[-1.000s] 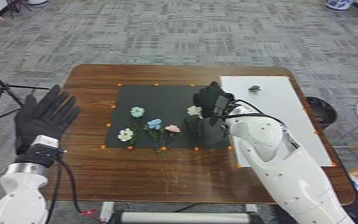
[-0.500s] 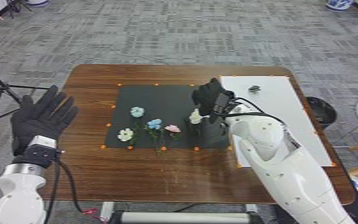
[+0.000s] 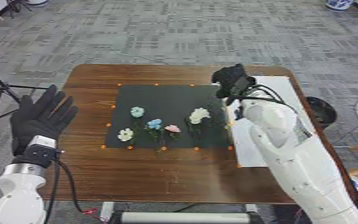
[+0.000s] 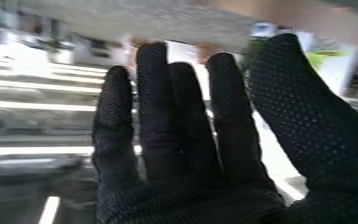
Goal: Arrange flowers
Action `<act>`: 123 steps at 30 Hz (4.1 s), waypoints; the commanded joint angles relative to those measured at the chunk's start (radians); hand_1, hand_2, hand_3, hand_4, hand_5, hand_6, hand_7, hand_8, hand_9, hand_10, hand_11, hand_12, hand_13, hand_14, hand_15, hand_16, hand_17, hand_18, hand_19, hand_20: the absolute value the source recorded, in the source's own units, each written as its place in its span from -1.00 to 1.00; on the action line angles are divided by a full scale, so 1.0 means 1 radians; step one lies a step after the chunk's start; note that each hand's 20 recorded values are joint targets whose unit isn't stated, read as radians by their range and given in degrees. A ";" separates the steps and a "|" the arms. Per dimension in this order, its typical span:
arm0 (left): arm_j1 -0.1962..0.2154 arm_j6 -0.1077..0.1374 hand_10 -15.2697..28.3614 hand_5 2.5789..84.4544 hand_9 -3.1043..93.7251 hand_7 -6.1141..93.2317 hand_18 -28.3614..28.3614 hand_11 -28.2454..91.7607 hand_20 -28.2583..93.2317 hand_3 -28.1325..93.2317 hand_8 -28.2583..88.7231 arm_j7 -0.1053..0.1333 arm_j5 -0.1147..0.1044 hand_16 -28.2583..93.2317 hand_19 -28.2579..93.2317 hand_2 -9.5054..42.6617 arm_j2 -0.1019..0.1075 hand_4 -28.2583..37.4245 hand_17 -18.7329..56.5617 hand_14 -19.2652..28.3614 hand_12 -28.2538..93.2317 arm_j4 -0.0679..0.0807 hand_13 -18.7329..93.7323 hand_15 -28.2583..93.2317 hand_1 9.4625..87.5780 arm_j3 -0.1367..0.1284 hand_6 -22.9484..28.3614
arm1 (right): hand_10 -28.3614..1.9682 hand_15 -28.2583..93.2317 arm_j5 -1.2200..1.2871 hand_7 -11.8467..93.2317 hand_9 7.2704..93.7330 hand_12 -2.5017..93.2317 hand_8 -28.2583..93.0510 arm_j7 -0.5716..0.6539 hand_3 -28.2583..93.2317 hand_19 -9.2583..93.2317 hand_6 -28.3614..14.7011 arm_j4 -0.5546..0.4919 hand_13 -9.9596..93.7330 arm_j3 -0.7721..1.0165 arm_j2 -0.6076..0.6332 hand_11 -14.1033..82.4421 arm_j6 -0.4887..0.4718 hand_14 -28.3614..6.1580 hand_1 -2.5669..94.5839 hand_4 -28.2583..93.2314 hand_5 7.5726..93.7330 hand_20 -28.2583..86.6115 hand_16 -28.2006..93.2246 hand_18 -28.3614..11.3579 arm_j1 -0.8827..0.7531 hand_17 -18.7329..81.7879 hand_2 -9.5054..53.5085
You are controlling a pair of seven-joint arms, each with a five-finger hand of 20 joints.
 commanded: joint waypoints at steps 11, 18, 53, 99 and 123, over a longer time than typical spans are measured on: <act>-0.008 -0.035 0.31 -0.13 -0.32 -0.69 0.49 -0.26 -0.45 0.57 -0.67 -0.001 0.005 -0.60 0.03 -0.04 -0.002 -1.00 -0.74 0.42 -0.43 0.005 -0.27 -0.25 -0.59 0.018 0.20 | 0.04 -0.12 -0.187 -0.61 -0.31 -0.68 -0.70 -0.101 0.83 0.28 0.06 0.162 -0.20 0.144 -0.013 -0.57 -0.317 -0.06 -0.10 -1.00 -0.36 -0.24 -0.32 -0.46 0.116 -0.32 -1.00; -0.013 -0.060 0.31 -0.13 -0.32 -0.69 0.49 -0.26 -0.45 0.58 -0.67 0.001 0.009 -0.60 0.03 -0.04 -0.003 -1.00 -0.74 0.42 -0.43 0.010 -0.27 -0.25 -0.60 0.026 0.20 | 0.12 -0.13 -0.218 -0.60 -0.44 -0.71 -0.70 -0.104 0.81 0.26 0.08 0.223 -0.26 0.176 -0.050 -0.58 -0.365 -0.04 -0.08 -1.00 -0.43 -0.26 -0.32 -0.43 0.123 -0.34 -0.98; -0.010 -0.044 0.32 -0.14 -0.32 -0.69 0.51 -0.27 -0.44 0.57 -0.67 -0.002 0.003 -0.59 0.04 -0.02 -0.003 -1.00 -0.75 0.45 -0.42 0.007 -0.27 -0.24 -0.60 0.032 0.19 | -0.14 0.42 -0.078 -0.52 -0.05 -0.59 -0.72 0.221 0.74 0.70 0.09 0.122 0.20 0.114 0.034 -0.42 -0.297 -0.09 -0.20 -1.00 -0.04 0.21 -0.15 -0.71 0.040 -0.09 -1.00; -0.012 -0.050 0.34 -0.14 -0.32 -0.70 0.51 -0.27 -0.44 0.56 -0.66 -0.008 -0.004 -0.59 0.05 -0.01 0.006 -1.00 -0.75 0.46 -0.42 0.013 -0.27 -0.23 -0.59 0.026 0.20 | 0.06 0.40 0.002 -0.51 0.06 -0.60 -0.71 0.195 0.50 0.69 0.08 0.109 0.13 0.110 0.037 -0.39 -0.078 -0.10 -0.03 -1.00 -0.03 0.24 -0.14 -0.67 -0.035 -0.11 -1.00; -0.015 -0.048 0.34 -0.14 -0.32 -0.70 0.51 -0.27 -0.44 0.56 -0.66 -0.002 -0.004 -0.59 0.05 0.00 0.002 -1.00 -0.75 0.46 -0.42 0.010 -0.27 -0.23 -0.61 0.027 0.20 | 0.43 0.28 0.051 -0.16 0.84 -0.07 -0.55 0.202 0.53 0.69 0.40 0.040 0.44 0.070 0.055 -0.50 0.090 0.20 0.30 -1.00 0.59 0.25 0.23 -0.59 -0.080 -0.01 -1.00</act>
